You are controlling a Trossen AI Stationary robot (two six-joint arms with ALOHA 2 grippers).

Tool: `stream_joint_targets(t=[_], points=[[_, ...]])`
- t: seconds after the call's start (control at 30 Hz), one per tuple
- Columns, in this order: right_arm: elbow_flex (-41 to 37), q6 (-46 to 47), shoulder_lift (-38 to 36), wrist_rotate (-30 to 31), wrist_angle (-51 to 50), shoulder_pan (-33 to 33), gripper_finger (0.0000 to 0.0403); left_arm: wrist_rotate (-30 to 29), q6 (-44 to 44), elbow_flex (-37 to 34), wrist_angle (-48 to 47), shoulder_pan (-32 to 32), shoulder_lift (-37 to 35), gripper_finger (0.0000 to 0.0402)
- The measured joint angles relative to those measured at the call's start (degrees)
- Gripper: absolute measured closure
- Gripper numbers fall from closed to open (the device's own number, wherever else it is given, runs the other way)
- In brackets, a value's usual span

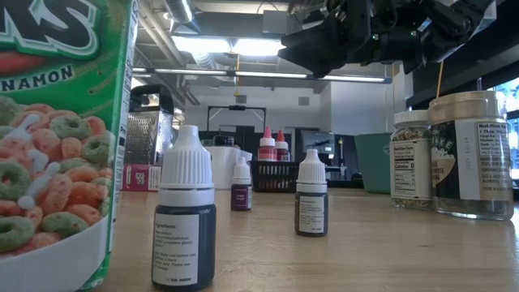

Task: Pick & Place Kitchen Items
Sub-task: Put the large blue food coloring bottle into the bin

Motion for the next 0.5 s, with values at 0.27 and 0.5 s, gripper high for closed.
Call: stream_joint_targets(t=[0.27,0.5], points=[[0.0,0.0,0.0,0.0,0.0,0.0,0.0167,0.5,0.0,0.0,-0.1,0.1,0.2,0.0234],[0.0,0.0,0.0,0.0,0.0,0.0,0.0167,0.5,0.4,0.0,0.2,0.1,0.2,0.0258]])
